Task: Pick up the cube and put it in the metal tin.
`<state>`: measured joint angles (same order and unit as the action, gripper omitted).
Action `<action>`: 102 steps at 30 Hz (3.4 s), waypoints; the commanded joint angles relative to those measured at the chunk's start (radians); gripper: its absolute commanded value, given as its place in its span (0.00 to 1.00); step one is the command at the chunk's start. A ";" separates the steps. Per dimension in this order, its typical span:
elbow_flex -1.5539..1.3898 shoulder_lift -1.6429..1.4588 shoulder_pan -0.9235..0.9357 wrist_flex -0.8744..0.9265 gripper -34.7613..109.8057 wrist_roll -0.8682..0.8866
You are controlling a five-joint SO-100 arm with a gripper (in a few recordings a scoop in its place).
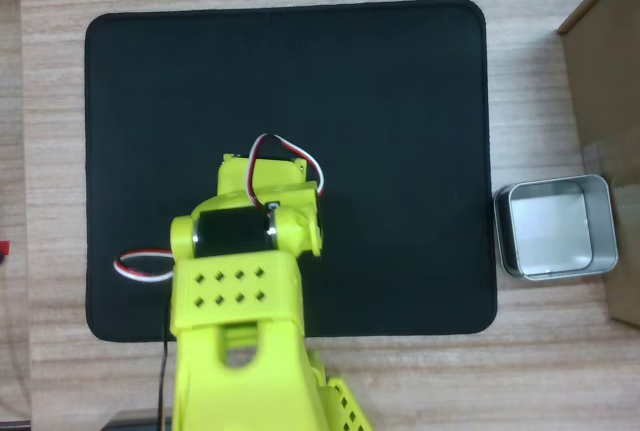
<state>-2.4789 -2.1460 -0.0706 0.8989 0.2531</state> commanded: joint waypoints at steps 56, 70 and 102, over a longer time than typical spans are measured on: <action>0.006 -0.141 0.969 -0.327 0.42 -0.907; 0.084 -0.511 0.736 -0.273 0.40 -0.511; -0.615 -1.218 0.152 -0.262 0.24 -0.328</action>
<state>-3.0864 -3.3410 0.0736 0.6259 -0.0767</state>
